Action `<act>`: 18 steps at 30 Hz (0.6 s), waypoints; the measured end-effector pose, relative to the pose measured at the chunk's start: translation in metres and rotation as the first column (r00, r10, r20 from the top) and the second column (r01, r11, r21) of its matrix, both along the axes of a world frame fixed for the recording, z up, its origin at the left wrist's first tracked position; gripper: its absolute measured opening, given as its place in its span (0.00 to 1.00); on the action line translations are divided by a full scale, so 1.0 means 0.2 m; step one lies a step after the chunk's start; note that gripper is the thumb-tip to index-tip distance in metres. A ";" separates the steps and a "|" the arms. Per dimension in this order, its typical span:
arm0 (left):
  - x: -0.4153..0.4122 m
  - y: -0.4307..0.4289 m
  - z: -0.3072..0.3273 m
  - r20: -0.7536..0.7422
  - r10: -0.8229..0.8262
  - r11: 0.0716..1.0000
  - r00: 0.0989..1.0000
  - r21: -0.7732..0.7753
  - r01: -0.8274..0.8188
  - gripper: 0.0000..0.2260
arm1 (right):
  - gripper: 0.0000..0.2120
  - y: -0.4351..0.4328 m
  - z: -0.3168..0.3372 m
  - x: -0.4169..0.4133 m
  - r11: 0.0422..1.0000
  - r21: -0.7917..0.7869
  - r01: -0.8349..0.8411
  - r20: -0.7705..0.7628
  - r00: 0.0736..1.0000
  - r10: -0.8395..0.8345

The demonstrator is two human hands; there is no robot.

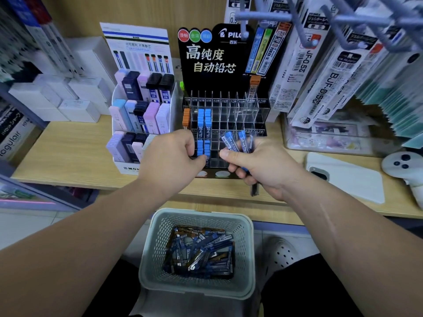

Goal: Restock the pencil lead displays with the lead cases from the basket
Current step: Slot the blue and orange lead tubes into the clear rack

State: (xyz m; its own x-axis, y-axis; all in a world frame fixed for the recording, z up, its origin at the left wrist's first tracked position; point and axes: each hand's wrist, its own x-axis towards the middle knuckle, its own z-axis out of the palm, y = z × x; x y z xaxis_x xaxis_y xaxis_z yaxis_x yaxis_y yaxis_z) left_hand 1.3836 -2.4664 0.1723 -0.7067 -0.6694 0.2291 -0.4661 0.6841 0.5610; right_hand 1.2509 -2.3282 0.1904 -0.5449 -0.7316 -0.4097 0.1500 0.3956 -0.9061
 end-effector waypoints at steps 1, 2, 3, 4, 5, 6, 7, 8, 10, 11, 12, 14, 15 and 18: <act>0.00 0.00 0.01 -0.002 -0.001 1.000 1.000 0.008 0.001 0.16 | 0.08 0.00 0.00 0.00 1.000 0.001 -0.002 0.009 1.000 0.002; 0.00 0.00 0.01 -0.012 -0.005 1.000 1.000 0.023 0.006 0.15 | 0.08 0.00 0.00 0.00 1.000 -0.001 -0.007 0.017 1.000 0.007; 0.00 0.01 0.02 -0.035 -0.019 0.998 0.999 0.062 0.021 0.13 | 0.08 0.00 0.00 0.01 1.000 -0.006 -0.014 0.028 1.000 0.014; -0.01 0.01 0.04 -0.081 -0.038 0.989 0.996 0.139 0.049 0.10 | 0.09 0.00 0.00 0.01 1.000 -0.013 -0.024 0.041 0.999 0.024; -0.01 0.03 0.06 -0.143 -0.051 0.965 0.988 0.247 0.086 0.07 | 0.09 0.00 0.01 0.01 0.999 -0.021 -0.037 0.055 0.998 0.038; -0.02 0.04 0.09 -0.206 -0.050 0.923 0.977 0.364 0.124 0.05 | 0.08 0.00 0.01 0.01 0.998 -0.032 -0.053 0.065 0.996 0.055; -0.03 0.05 0.11 -0.253 -0.034 0.875 0.967 0.459 0.151 0.04 | 0.08 0.00 0.01 0.02 0.997 -0.041 -0.072 0.071 0.995 0.075; -0.04 0.07 0.13 -0.284 -0.016 0.836 0.959 0.522 0.169 0.04 | 0.07 -0.01 0.01 0.02 0.995 -0.050 -0.091 0.072 0.993 0.094; -0.05 0.09 0.15 -0.309 0.010 0.793 0.951 0.582 0.181 0.03 | 0.07 -0.01 0.01 0.03 0.991 -0.059 -0.119 0.068 0.990 0.123; -0.05 0.09 0.16 -0.312 0.028 0.774 0.950 0.608 0.177 0.02 | 0.07 0.00 0.02 0.03 0.990 -0.063 -0.124 0.072 0.989 0.128; -0.05 0.09 0.16 -0.314 0.051 0.753 0.948 0.635 0.170 0.01 | 0.08 0.00 0.02 0.03 0.991 -0.072 -0.116 0.087 0.989 0.122; -0.04 0.07 0.16 -0.315 0.111 0.711 0.942 0.688 0.146 0.01 | 0.08 0.00 0.03 0.02 0.992 -0.107 -0.064 0.154 0.985 0.080; -0.04 0.05 0.16 -0.316 0.146 0.695 0.938 0.707 0.130 0.01 | 0.07 0.00 0.03 0.01 0.991 -0.127 -0.031 0.189 0.980 0.055; -0.03 0.02 0.17 -0.314 0.211 0.661 0.926 0.743 0.101 0.02 | 0.03 0.01 0.03 -0.03 0.982 -0.181 0.048 0.258 0.966 0.000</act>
